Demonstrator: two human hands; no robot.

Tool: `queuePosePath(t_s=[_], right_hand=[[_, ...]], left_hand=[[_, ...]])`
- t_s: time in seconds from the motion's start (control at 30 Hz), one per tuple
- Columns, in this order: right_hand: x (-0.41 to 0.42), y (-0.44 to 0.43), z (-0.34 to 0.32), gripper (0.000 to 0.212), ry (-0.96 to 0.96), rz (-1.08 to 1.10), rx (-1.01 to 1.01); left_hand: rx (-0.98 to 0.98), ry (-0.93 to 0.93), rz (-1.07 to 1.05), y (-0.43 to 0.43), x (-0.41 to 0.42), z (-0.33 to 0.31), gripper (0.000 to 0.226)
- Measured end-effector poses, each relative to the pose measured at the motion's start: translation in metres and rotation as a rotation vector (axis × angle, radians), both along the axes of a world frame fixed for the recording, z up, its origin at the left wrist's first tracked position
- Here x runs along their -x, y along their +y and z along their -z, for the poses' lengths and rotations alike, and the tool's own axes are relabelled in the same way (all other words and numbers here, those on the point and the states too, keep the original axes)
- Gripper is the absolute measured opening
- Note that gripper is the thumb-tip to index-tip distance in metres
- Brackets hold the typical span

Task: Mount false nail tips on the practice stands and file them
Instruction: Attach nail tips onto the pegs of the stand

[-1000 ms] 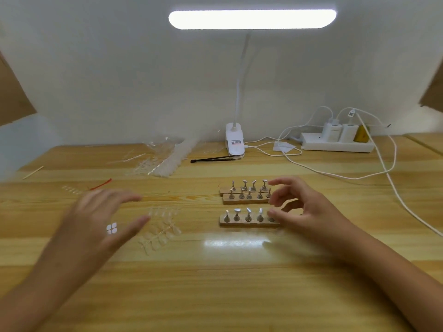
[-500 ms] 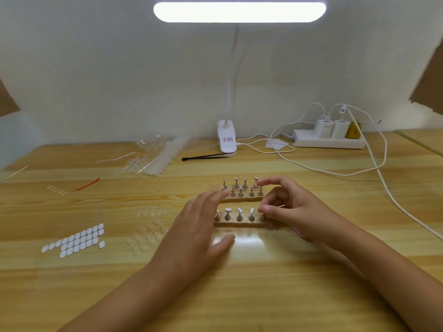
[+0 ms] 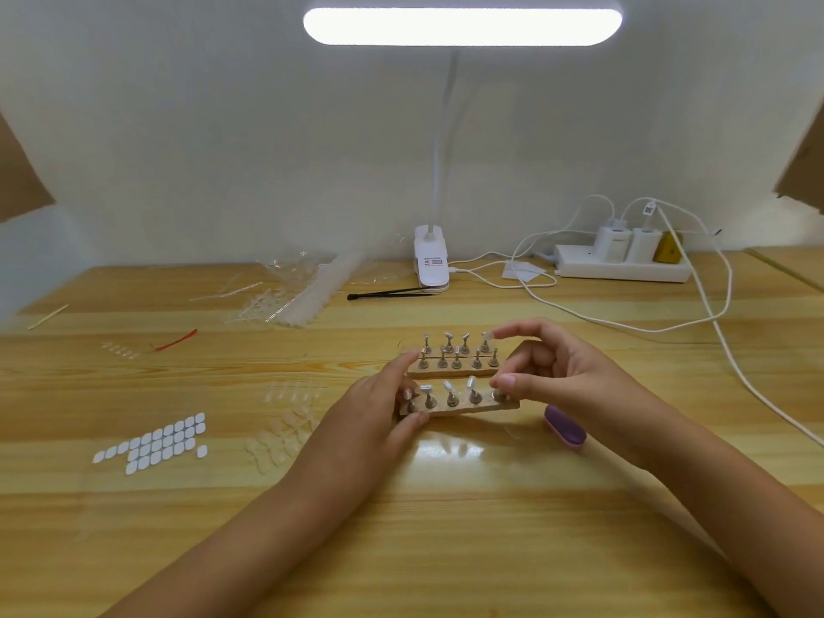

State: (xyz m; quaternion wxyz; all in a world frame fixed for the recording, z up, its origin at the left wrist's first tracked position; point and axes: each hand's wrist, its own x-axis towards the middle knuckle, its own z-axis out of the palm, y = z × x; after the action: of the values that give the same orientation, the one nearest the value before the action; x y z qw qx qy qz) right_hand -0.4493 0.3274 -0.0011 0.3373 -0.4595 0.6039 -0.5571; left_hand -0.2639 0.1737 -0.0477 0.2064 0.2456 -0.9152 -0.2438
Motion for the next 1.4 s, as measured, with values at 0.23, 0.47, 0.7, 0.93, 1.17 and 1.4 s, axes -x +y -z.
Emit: queuePosePath(t_s=[0.23, 0.47, 0.7, 0.93, 1.17, 1.4], right_hand=[[-0.004, 0.0, 0.003, 0.04, 0.162, 0.017, 0.035], [-0.007, 0.001, 0.008, 0.043, 0.401, 0.006, 0.166], [-0.004, 0.001, 0.005, 0.052, 0.045, 0.023, 0.121], [0.0, -0.001, 0.007, 0.044, 0.056, 0.1, 0.101], [0.003, -0.005, 0.004, 0.05, -0.301, 0.159, 0.13], [0.014, -0.003, -0.005, 0.05, -0.745, 0.186, 0.21]], left_hand=[[-0.035, 0.044, 0.02, -0.001, -0.002, -0.004, 0.07], [-0.05, 0.044, 0.008, -0.003, -0.001, -0.006, 0.073], [-0.086, 0.08, 0.007, -0.001, -0.001, -0.008, 0.071], [-0.055, 0.114, 0.005, -0.001, -0.002, -0.011, 0.06], [-0.026, 0.085, 0.024, 0.0, -0.001, -0.01, 0.053], [-0.007, 0.056, 0.049, -0.003, -0.002, -0.006, 0.051]])
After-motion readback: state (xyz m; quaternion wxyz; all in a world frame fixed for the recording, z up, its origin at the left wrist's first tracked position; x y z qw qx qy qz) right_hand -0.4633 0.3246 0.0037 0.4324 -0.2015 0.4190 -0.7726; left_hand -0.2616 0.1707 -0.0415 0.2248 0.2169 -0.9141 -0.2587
